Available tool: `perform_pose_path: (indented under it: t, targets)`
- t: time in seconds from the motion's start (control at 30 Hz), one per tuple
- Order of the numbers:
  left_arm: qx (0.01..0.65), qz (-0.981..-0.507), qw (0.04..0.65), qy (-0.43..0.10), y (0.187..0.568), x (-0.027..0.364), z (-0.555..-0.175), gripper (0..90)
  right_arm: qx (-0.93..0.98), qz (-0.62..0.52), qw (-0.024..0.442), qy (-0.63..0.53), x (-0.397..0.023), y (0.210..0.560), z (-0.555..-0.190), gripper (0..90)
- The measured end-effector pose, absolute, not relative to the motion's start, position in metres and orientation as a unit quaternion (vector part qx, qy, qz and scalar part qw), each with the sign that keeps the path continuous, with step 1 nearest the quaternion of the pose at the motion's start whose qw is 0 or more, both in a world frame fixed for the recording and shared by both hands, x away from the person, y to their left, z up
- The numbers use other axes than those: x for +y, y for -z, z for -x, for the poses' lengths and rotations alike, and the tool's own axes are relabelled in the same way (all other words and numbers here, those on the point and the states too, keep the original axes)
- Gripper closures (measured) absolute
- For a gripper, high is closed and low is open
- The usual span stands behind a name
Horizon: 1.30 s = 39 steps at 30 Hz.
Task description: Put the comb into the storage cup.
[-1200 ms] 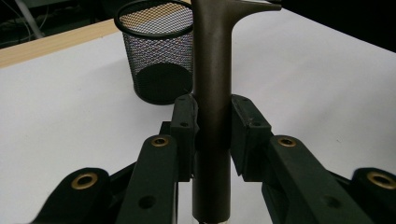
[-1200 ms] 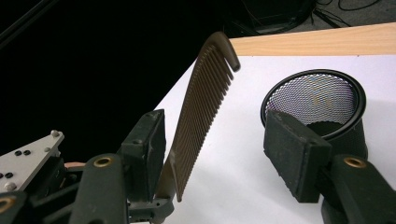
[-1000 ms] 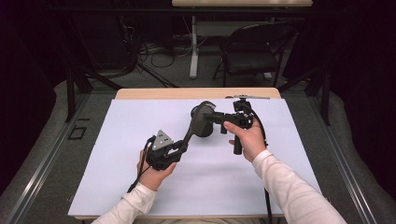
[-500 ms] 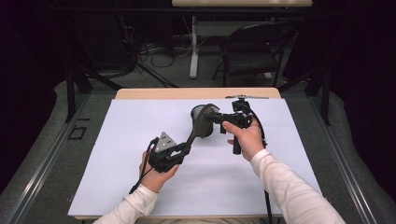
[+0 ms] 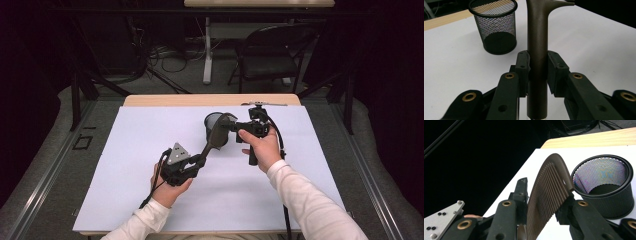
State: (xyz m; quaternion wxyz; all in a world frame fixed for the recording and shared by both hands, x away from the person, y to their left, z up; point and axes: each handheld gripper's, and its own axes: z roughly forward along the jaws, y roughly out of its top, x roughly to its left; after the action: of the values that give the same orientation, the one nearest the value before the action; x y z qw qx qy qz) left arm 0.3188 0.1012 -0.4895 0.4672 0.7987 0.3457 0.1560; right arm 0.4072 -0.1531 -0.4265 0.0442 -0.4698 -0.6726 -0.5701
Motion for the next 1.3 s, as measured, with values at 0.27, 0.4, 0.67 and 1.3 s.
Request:
perform_pose_path:
  t: [0.27, 0.4, 0.67, 1.3]
  targets:
    - [0.346, -0.796, 0.471, -0.156, 0.489, 0.1014, -0.318, 72.7, -0.666, 0.475, 0.049, 0.573, -0.154, 0.4268, -0.4074, 76.1]
    - [0.346, -0.796, 0.471, -0.156, 0.489, 0.1014, -0.3177, 72.8, -0.661, 0.478, 0.054, 0.576, -0.1541, 0.4271, -0.4073, 77.6]
    - [0.345, -0.797, 0.471, -0.155, 0.4894, 0.1008, -0.3173, 72.7, -0.65, 0.486, 0.05, 0.581, -0.155, 0.4281, -0.4074, 79.4]
    - [0.347, -0.795, 0.474, -0.149, 0.4901, 0.1009, -0.3178, 72.7, -0.63, 0.494, 0.089, 0.593, -0.1568, 0.4297, -0.4087, 86.0]
